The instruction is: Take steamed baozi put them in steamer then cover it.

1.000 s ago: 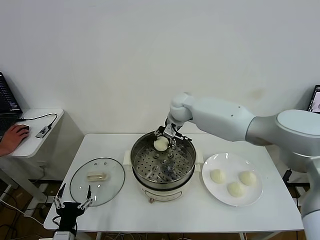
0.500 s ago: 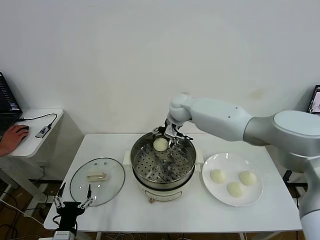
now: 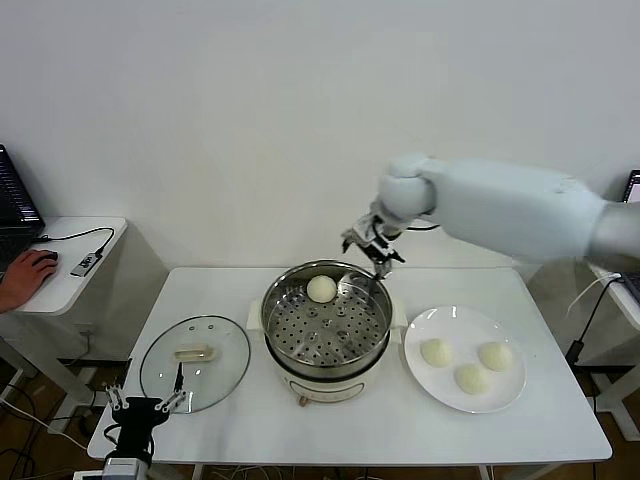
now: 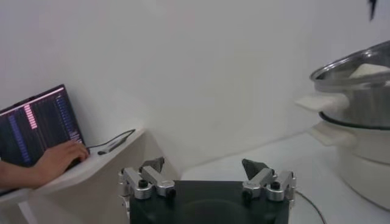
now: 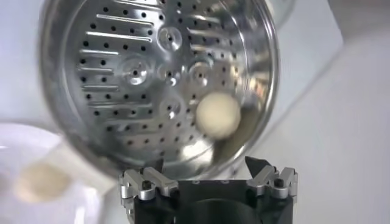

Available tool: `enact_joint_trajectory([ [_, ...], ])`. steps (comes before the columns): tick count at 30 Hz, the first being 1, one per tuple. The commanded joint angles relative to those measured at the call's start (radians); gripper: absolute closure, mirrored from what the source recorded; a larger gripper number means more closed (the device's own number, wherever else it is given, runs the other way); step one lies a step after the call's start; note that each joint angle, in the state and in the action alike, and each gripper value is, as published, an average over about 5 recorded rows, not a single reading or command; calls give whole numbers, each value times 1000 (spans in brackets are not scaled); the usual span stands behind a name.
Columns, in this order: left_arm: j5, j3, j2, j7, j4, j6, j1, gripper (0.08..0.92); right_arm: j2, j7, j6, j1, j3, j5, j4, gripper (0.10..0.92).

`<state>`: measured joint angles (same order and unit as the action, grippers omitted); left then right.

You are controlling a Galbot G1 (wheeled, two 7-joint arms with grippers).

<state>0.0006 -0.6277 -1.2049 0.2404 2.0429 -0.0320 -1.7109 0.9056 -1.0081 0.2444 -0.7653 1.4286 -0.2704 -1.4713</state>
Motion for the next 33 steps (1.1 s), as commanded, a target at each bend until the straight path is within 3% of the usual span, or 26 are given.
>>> enact_joint_trajectory([
  [1, -13, -5, 20, -3, -1, 4, 8, 177, -318, -24, 272, -96, 65, -105, -240, 203],
  [7, -17, -1, 20, -6, -13, 12, 24, 177, -447, -40, 207, 43, 13, 16, -233, 203],
  [13, -16, -3, 18, -11, -13, 23, 30, 177, -474, -39, 164, 307, -155, 127, -173, 203],
  [21, -14, -18, 20, -12, -15, 27, 24, 177, -404, -19, 113, 572, -336, 234, -28, 203],
  [33, -15, -32, 10, -10, -19, 24, 11, 177, -245, 21, 102, 714, -434, 282, 98, 203],
])
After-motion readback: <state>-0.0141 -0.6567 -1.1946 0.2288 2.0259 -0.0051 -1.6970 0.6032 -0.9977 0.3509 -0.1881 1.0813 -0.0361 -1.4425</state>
